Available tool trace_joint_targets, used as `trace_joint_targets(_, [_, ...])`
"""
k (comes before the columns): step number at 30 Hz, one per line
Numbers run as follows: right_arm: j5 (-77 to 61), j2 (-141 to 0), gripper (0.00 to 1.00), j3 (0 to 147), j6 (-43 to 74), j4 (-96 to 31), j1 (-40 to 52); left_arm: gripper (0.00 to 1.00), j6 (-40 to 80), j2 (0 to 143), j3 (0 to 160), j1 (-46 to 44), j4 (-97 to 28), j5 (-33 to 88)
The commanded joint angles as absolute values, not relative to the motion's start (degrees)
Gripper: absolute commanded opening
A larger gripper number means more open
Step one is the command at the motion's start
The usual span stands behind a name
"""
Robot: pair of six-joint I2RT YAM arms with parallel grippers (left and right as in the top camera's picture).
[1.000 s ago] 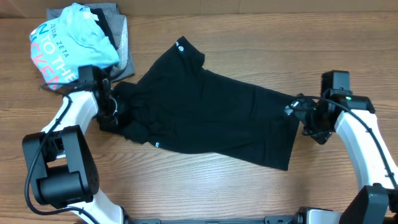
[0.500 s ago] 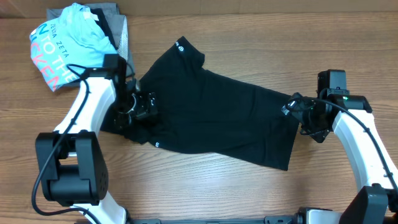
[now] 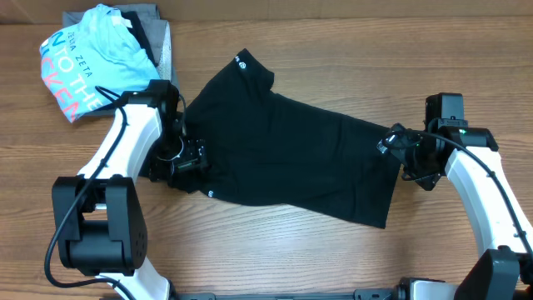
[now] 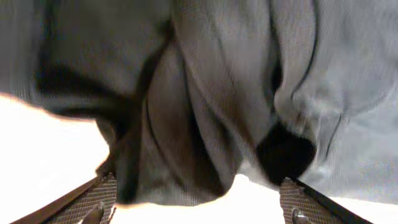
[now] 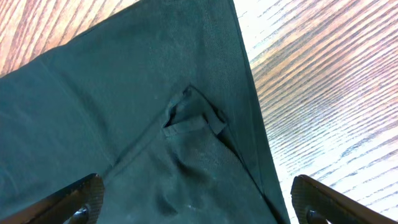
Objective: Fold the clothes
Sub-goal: 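Hold the shirt with both grippers, stretching it flat between them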
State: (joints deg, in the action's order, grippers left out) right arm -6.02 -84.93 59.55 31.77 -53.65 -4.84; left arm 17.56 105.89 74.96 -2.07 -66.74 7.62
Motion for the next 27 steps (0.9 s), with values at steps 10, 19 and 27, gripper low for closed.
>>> trace_joint_targets(10, [-7.6,-85.0,0.93,59.2,31.5,-55.0,-4.6,0.59,11.7,104.7,72.2,-2.3,-57.9,5.3])
trace_joint_targets(19, [-9.7,-85.0,0.89,53.1,31.5,-49.7,-4.6,0.51,10.2,104.7,71.4,-2.3,-59.7,8.3])
trace_joint_targets(27, [-14.0,-85.2,0.81,49.9,31.5,-43.7,-4.6,0.19,10.3,104.7,70.5,-2.3,-59.4,8.4])
